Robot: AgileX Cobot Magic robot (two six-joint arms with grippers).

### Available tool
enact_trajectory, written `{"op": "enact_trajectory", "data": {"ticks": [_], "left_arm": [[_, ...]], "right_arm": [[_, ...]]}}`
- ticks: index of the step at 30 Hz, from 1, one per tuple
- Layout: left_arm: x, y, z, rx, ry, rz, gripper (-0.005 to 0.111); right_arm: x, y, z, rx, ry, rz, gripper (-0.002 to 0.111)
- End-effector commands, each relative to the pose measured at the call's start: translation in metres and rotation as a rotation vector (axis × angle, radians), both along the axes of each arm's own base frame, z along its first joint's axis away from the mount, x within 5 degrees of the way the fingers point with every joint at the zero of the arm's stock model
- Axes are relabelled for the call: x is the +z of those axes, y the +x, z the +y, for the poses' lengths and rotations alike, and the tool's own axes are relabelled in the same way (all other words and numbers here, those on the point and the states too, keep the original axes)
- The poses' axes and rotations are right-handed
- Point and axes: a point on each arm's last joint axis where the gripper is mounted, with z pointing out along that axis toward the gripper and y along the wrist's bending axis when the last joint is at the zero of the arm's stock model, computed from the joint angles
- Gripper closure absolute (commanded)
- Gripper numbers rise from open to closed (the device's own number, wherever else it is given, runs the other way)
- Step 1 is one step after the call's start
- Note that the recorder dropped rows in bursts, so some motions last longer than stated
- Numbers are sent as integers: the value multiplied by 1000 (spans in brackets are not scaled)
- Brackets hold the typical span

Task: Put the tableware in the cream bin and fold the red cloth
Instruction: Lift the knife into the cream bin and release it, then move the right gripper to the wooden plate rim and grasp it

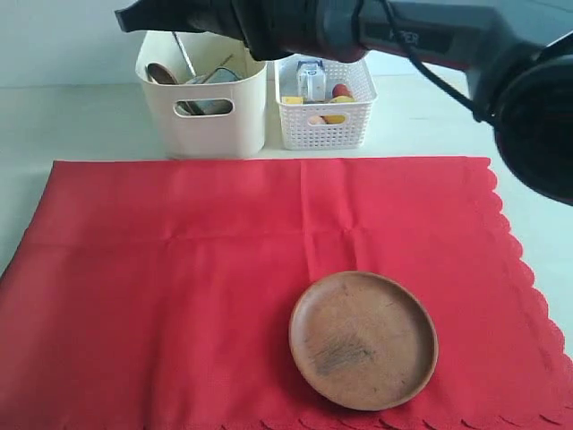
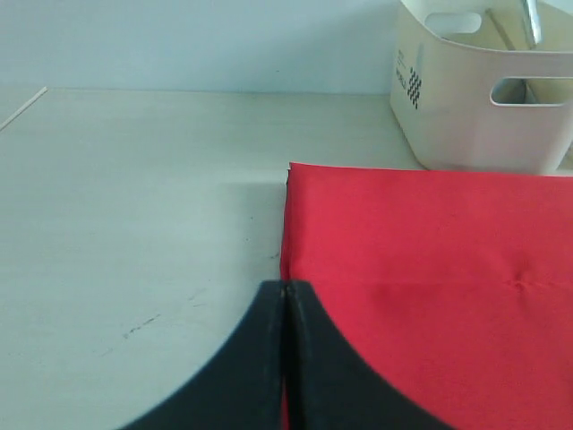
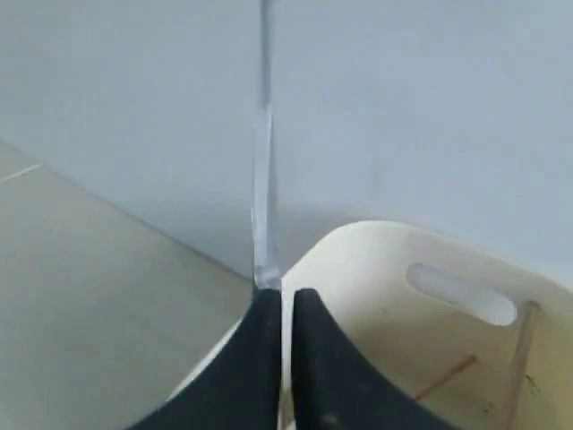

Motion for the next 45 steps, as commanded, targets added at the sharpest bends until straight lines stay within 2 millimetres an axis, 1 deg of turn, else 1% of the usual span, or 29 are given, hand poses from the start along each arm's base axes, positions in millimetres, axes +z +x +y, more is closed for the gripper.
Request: {"op": "enact_trajectory", "data": {"ticks": [1,3,10,13,16,18,22,25,27,29,32,34,36,39,40,41,43,44,45], "left_arm": [[1,0,0,2,1,-17,107],[1,0,0,2,1,-17,107],[1,0,0,2,1,-17,107],[1,0,0,2,1,-17,107],[1,0,0,2,1,-17,107],[1,0,0,2,1,-17,107],[1,0,0,2,1,-17,107],[1,0,0,2,1,-17,107],[1,0,0,2,1,-17,107],[1,0,0,2,1,-17,107],[1,0,0,2,1,-17,107],[1,0,0,2,1,-17,107],[1,0,0,2,1,-17,107],[1,0,0,2,1,-17,107],[1,0,0,2,1,-17,107],[1,0,0,2,1,-17,107],[1,0,0,2,1,-17,107],[1,0,0,2,1,-17,107],[1,0,0,2,1,-17,107]], "right_arm": [[5,9,0,-131,62,-23,108],[3,8,3,-129,69,-22,108],[4,8,2,-139,78,-21,108],[17,4,2,-151,138,4,108],[37,-4,2,-166,247,59,108],[51,-13,1,-156,242,55,108],[72,-36,-10,-201,101,-15,108],[75,-57,-20,-262,-14,-30,108],[73,-73,-27,-235,-71,-23,108],[66,-89,-34,-174,-104,4,108],[59,-115,-48,-79,-123,49,108],[55,-129,-65,-69,-143,73,108],[46,-141,-88,-86,-175,105,108],[28,-162,-123,-77,-208,169,108],[24,-168,-133,-65,-207,188,108],[17,-177,-147,-45,-199,218,108],[9,-191,-165,-16,-160,269,108],[-2,-200,-175,4,-156,310,108],[-8,-206,-184,9,-137,341,108]]}}
